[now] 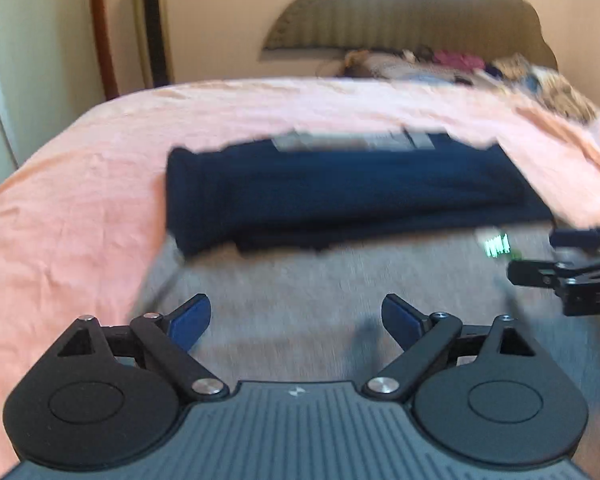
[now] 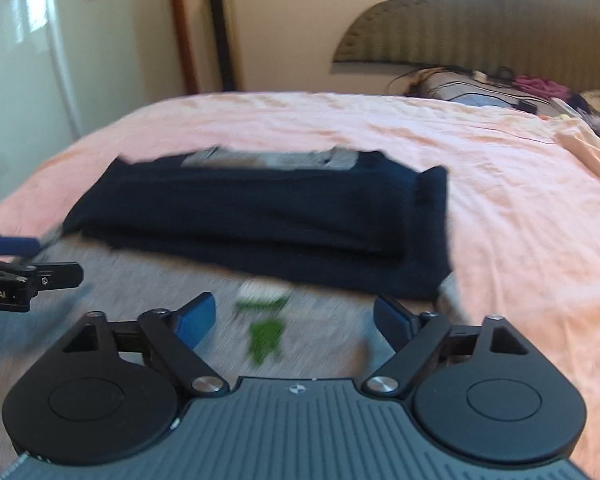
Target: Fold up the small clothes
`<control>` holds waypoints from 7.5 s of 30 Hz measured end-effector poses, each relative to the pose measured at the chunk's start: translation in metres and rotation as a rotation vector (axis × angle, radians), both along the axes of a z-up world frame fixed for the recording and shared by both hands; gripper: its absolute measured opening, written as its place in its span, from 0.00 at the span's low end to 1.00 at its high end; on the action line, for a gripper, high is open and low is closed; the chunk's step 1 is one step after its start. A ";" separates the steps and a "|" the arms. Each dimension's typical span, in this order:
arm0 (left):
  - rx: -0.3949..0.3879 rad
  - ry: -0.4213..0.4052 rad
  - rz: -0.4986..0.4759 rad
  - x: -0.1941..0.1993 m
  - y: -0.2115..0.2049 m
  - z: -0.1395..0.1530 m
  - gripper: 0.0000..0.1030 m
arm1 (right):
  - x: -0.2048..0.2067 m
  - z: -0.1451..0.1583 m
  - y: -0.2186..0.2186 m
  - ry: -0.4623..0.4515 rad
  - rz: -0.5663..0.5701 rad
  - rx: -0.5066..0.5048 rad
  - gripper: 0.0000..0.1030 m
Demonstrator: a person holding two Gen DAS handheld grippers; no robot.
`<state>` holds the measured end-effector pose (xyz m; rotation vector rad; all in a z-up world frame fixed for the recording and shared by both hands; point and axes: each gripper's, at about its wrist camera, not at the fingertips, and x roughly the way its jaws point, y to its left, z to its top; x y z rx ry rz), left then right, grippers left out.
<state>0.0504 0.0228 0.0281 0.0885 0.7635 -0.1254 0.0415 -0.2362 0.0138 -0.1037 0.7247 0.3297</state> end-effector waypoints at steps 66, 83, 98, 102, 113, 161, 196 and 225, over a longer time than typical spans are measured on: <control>-0.434 0.248 0.062 -0.197 0.131 0.006 0.10 | -0.210 0.006 -0.187 0.401 -0.133 0.498 0.13; 0.012 -0.076 0.184 -0.081 -0.008 -0.024 0.84 | -0.049 -0.006 0.015 0.032 -0.138 0.066 0.97; 0.008 -0.032 0.171 -0.111 -0.003 -0.021 0.99 | -0.137 -0.013 0.011 -0.036 -0.162 -0.013 1.00; -0.001 -0.036 0.170 -0.119 -0.001 -0.022 0.99 | -0.138 -0.013 0.010 -0.036 -0.160 -0.008 1.00; -0.008 -0.042 0.175 -0.118 -0.001 -0.023 1.00 | -0.138 -0.013 0.010 -0.036 -0.160 -0.006 1.00; 0.037 -0.010 0.067 -0.176 -0.006 -0.016 1.00 | -0.182 -0.008 0.007 -0.010 -0.161 -0.022 1.00; -0.622 0.291 0.096 -0.220 0.105 0.001 1.00 | -0.235 0.018 -0.166 0.368 -0.164 0.568 0.94; -0.722 0.460 0.046 -0.205 0.130 -0.014 0.15 | -0.211 -0.003 -0.162 0.560 -0.086 0.561 0.13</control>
